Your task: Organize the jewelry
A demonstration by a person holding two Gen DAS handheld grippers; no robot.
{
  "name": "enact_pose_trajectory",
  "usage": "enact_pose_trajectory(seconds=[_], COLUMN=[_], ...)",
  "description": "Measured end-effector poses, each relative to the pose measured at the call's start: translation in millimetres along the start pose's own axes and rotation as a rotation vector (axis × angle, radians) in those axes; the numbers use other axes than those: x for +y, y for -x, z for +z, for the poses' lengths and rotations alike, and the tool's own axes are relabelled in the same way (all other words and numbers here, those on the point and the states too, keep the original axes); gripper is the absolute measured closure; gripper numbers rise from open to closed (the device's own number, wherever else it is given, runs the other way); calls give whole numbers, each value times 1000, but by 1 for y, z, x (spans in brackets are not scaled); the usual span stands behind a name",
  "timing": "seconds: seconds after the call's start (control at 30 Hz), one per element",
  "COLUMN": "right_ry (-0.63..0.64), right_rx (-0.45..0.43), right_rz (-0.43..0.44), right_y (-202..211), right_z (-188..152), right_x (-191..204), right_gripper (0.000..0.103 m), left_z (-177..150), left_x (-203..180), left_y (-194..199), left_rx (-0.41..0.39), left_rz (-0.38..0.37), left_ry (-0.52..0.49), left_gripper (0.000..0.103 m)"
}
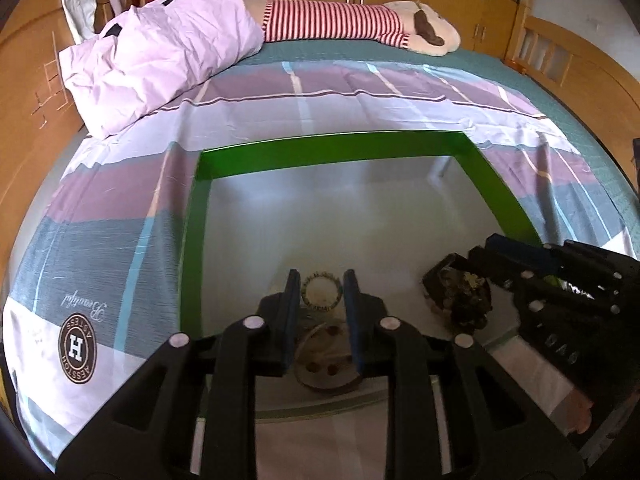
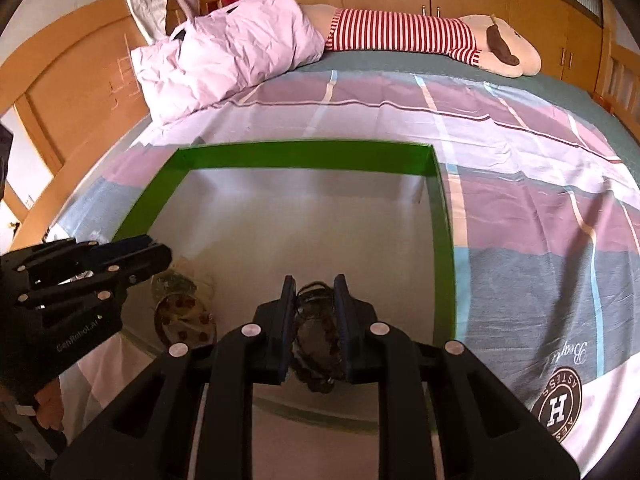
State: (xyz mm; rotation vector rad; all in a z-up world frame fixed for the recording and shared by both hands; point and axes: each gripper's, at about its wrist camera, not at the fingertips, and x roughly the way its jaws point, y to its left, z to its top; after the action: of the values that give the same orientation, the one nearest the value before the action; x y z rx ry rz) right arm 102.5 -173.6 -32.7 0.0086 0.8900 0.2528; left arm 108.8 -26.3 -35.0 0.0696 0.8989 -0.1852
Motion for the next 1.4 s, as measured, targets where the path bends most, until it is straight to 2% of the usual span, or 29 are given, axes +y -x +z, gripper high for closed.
enact_pose_trajectory(seconds=[0.03,0.07,0.13,0.17,0.23,0.27,0.33,0.47,0.53,0.6,0.73,0.87,1.4], right_ry=[-3,-7,-15,-23,-44,-55,-66,-56,-52,-40,-16,2,12], right_rx=[-7,-19,-48,-71,-109,-126,-138,-93,-98,-114,-130,-122,-109], right_rz=[-6,-7,-25,-39,-49,-53,-65,-54,-40,-74,-144,-175,-196], right_y=[3,7,18,27,38,43,50,46,44,43,42,39,37], right_z=[-1,-2,-3,-3,-5,-6,-8,-11,-12,-12,-12,-14,-16], right_x=[1,1,0,-2,-6,-7,-8,-4,-2,2,7,9,11], right_gripper=[62,58,35,30,13,9,1,1,1,1,1,1,1], left_z=[-1,-1,-3,-4,-8,-11,-19,-19,-18,-17,-18,-18,-20], left_x=[-1,-1,-1,-1,0,1,4,6,10,18,27,19,18], left_y=[1,3,7,10,16,20,29,36,39,39,33,33,29], left_rx=[-5,-16,-22,-22,-32,-42,-55,-26,-26,-21,22,15,34], left_rz=[4,11,14,11,19,29,62,53,57,59,13,42,46], left_ry=[-3,-3,1,5,12,17,31,37,56,81,115,84,83], left_gripper=[57,55,49,45,30,29,17,10,5,2,2,2,2])
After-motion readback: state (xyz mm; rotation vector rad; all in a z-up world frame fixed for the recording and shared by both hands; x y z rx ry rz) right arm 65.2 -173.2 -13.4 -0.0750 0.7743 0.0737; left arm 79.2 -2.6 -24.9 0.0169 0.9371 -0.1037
